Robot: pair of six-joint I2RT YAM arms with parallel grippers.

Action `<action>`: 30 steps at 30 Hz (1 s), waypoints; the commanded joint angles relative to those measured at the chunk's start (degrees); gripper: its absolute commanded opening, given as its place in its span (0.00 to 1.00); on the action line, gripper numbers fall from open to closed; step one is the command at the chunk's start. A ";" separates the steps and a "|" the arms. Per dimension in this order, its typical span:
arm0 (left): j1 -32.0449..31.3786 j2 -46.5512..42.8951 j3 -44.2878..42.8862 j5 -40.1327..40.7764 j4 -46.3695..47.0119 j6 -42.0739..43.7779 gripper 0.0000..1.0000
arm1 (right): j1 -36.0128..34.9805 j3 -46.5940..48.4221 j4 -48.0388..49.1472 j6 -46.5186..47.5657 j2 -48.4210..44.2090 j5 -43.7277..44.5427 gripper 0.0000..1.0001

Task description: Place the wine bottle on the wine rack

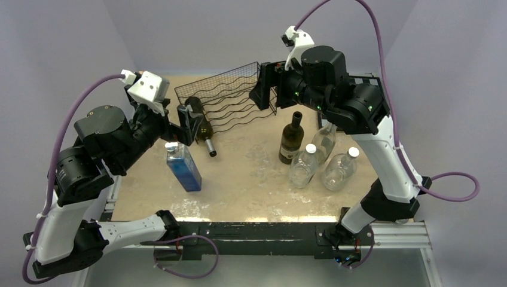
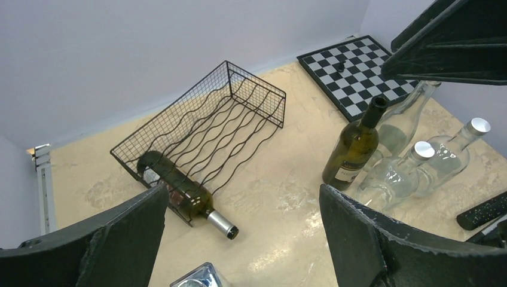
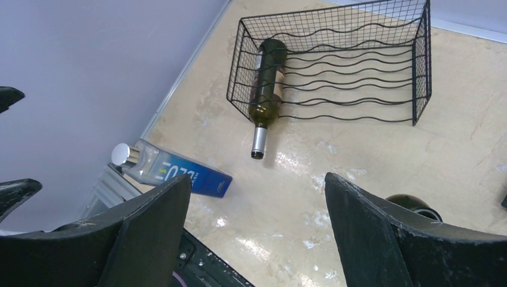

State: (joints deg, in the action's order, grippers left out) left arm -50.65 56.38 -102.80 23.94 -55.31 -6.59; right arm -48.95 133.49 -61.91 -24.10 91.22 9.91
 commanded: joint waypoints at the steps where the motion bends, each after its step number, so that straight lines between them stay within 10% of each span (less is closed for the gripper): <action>1: 0.12 -0.06 -1.88 -0.93 0.39 -1.09 0.99 | -0.12 1.04 1.44 -0.44 -3.19 0.01 0.86; 8: 0.12 -1.27 -1.70 -0.66 0.03 -2.35 0.99 | -0.09 -1.59 4.23 -1.16 -3.03 -6.06 0.89; 14: 0.12 -2.69 -7.07 -0.09 0.22 -0.56 0.99 | -0.09 -24.40 28.92 5.04 -11.83 -22.23 0.99; 30: 0.12 -4.09 -13.97 7.70 1.05 4.39 0.99 | -8.38 -20.62 36.81 20.29 6.61 -45.80 0.99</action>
State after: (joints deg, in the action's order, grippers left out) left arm -50.65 50.72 -114.02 27.92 -54.52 -5.13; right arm -55.68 110.21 -31.00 -8.47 93.30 -30.70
